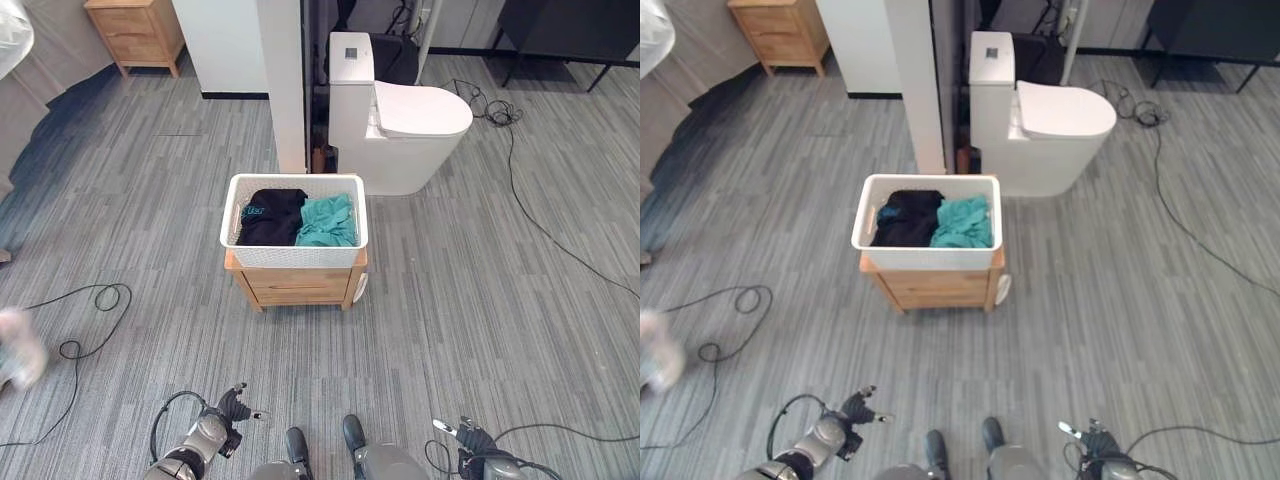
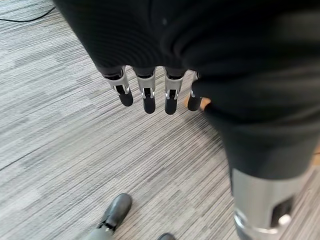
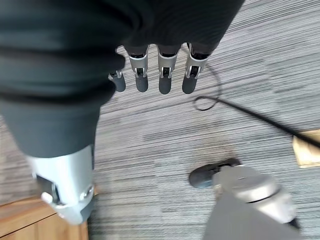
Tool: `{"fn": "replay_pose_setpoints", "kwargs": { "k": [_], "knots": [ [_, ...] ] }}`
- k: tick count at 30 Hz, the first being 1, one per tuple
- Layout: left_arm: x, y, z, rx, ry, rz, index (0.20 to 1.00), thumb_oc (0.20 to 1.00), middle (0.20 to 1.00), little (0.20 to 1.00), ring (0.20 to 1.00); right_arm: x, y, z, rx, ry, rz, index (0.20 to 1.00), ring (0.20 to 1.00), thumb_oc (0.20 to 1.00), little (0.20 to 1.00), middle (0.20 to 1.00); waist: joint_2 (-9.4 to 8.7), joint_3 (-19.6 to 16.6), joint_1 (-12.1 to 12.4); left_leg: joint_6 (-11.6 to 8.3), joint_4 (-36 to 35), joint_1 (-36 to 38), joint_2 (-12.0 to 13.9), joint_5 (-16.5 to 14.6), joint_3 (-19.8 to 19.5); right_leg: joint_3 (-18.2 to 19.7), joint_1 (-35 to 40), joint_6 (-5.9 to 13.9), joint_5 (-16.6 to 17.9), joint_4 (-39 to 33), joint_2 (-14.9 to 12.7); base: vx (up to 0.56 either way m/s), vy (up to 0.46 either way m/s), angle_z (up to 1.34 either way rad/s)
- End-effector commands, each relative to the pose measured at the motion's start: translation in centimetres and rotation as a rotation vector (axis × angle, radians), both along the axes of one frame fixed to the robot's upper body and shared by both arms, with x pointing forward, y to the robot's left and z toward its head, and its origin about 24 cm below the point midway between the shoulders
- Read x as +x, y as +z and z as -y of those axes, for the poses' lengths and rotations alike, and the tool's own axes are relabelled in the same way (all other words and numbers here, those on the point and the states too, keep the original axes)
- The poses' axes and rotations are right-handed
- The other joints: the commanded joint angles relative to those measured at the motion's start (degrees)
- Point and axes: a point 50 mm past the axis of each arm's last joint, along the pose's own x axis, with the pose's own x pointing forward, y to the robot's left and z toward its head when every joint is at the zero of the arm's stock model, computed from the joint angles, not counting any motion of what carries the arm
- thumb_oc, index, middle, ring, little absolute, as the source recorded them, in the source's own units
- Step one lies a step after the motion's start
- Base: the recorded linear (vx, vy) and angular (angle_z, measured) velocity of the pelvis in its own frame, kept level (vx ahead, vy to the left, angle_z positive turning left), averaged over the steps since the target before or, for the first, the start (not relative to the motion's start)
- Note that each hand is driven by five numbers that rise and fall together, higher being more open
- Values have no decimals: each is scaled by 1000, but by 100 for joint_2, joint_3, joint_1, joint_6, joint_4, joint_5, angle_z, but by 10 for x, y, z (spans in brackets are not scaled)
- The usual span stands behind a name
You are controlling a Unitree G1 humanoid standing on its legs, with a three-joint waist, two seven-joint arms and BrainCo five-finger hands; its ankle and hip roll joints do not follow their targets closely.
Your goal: Grab the laundry basket,head to the washer,open it,put in the laundry and shut it.
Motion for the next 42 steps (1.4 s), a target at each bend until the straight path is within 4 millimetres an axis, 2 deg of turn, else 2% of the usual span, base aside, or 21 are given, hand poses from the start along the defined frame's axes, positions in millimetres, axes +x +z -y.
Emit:
{"fn": "replay_pose_setpoints", "kwargs": {
  "k": [1,4,5,8,10,12,14,15,17,20,22,23,25,26,28,31,33,34,38,40,42],
  "knots": [
    [-1,0,0,26,-51,-12,1000,1000,1000,1000,1000,-10,-1,6,-23,28,-27,1000,1000,1000,1000,1000,-23,-57,-137,-30,804,75,-143,-703,-350,-322,-376,589,79,1063,-338,120,58,-4],
    [0,0,-2,33,-55,-16,1000,1000,1000,1000,1000,-17,-1,10,-30,25,-40,1000,1000,1000,1000,1000,-8,-15,-327,-74,638,401,-264,-771,-478,-530,-788,493,157,234,-218,305,26,-5],
    [2,1,-4,35,-40,-9,1000,1000,1000,1000,1000,-19,0,12,-40,14,-29,1000,1000,1000,1000,1000,-94,-12,-397,-144,649,615,-379,-897,-504,-740,-1078,499,414,-520,-390,353,-44,-4],
    [-3,-1,-3,-1,12,-16,1000,1000,1000,1000,1000,-27,1,15,-41,-1,-19,1000,1000,1000,1000,1000,-44,-19,-602,-310,816,967,-293,-1026,-779,-968,-1112,506,568,-949,-418,444,-112,26],
    [-8,-5,1,2,-12,-37,1000,1000,1000,1000,1000,-43,0,19,-41,-16,-44,1000,1000,1000,1000,1000,-43,-159,-752,-390,982,1067,-304,-1011,-1032,-445,-923,365,567,-683,-206,450,-155,43],
    [-8,-5,3,-1,-17,-40,1000,1000,1000,1000,1000,-48,0,22,-45,-28,-54,1000,1000,1000,1000,1000,-29,-179,-776,-431,1091,1077,-293,-997,-1106,-436,-872,296,568,-640,-158,224,-98,125],
    [-12,-8,8,-18,-25,-55,1000,1000,1000,1000,1000,-59,1,30,-61,-37,-82,1000,1000,1000,1000,1000,27,-271,-792,-644,1653,996,-209,-666,-1264,-535,-657,128,484,-596,-81,328,-194,95],
    [-9,-7,10,-19,-37,-44,1000,1000,1000,1000,1000,-57,4,37,-74,-22,-84,1000,1000,1000,1000,1000,11,-262,-745,-910,2496,688,-160,-50,-1410,-554,-411,-18,427,-707,-52,337,-263,40],
    [0,-2,11,-25,-38,-9,1000,1000,1000,1000,1000,-51,7,39,-82,0,-65,1000,1000,1000,1000,1000,-98,-198,-643,-1106,3400,211,-132,463,-1495,-549,-117,-167,307,-816,-88,249,-244,35],
    [10,5,6,-25,-1,41,1000,1000,1000,1000,1000,-38,12,40,-94,40,-15,1000,1000,1000,1000,1000,-302,-41,-474,-1097,4428,-270,-213,609,-1507,-465,102,-311,174,-785,-138,156,-172,-9],
    [16,9,3,-12,4,63,1000,1000,1000,1000,1000,-37,15,42,-106,49,-8,1000,1000,1000,1000,1000,-350,-13,-421,-970,3982,-581,68,520,-1279,-461,227,-314,93,-825,-195,172,-59,-8],
    [18,10,3,-5,-5,72,1000,1000,1000,1000,1000,-38,15,43,-113,42,-4,1000,1000,1000,1000,1000,-348,3,-426,-905,3323,-677,424,343,-1035,-502,329,-252,11,-881,-277,209,55,11],
    [23,13,2,16,-22,89,1000,1000,1000,1000,1000,-37,16,47,-130,36,-4,1000,1000,1000,1000,1000,-295,1,-386,-877,2073,-621,762,170,-899,-526,374,-141,-139,-906,-379,196,177,24],
    [25,14,1,33,-32,96,1000,1000,1000,1000,1000,-34,18,49,-148,51,-2,1000,1000,1000,1000,1000,-228,-3,-317,-908,1247,-694,890,243,-1070,-467,381,-67,-240,-880,-389,194,241,30],
    [29,17,2,41,-40,110,1000,1000,1000,1000,1000,-32,19,51,-182,89,-13,1000,1000,1000,1000,1000,-86,-16,-240,-1048,618,-870,1146,682,-1320,-426,442,-6,-356,-814,-450,214,244,0],
    [28,16,1,38,-44,106,1000,1000,1000,1000,1000,-28,22,55,-210,135,-28,1000,1000,1000,1000,1000,-63,-58,-280,-1079,943,-800,1157,470,-1134,-353,522,69,-466,-718,-601,181,192,-42],
    [29,16,5,47,-70,102,1000,1000,1000,1000,1000,-28,20,52,-215,131,-32,1000,1000,1000,1000,1000,-55,-69,-304,-1026,1063,-728,961,257,-967,-342,590,182,-343,-736,-799,197,250,-53],
    [28,16,4,49,-85,101,1000,1000,1000,1000,1000,-27,20,52,-202,121,-18,1000,1000,1000,1000,1000,-81,-98,-302,-886,1081,-670,732,31,-904,-176,604,324,-181,-843,-1001,156,279,-15],
    [29,18,-3,65,-83,109,1000,1000,1000,1000,1000,-14,22,46,-179,109,30,1000,1000,1000,1000,1000,-85,-70,-273,-730,943,-583,605,-63,-647,37,420,466,-25,-794,-1141,78,228,-33],
    [28,19,-11,78,-48,113,1000,1000,1000,1000,1000,8,25,37,-183,137,79,1000,1000,1000,1000,1000,-135,-35,-211,-662,856,-496,566,-156,-401,-12,178,579,215,-717,-1202,27,203,-48],
    [22,18,-20,74,18,112,1000,1000,1000,1000,1000,27,30,29,-178,156,144,1000,1000,1000,1000,1000,-176,-17,-95,-638,919,-446,618,-256,-181,-644,-75,629,405,-636,-1265,-1,102,-106]
  ]
}}
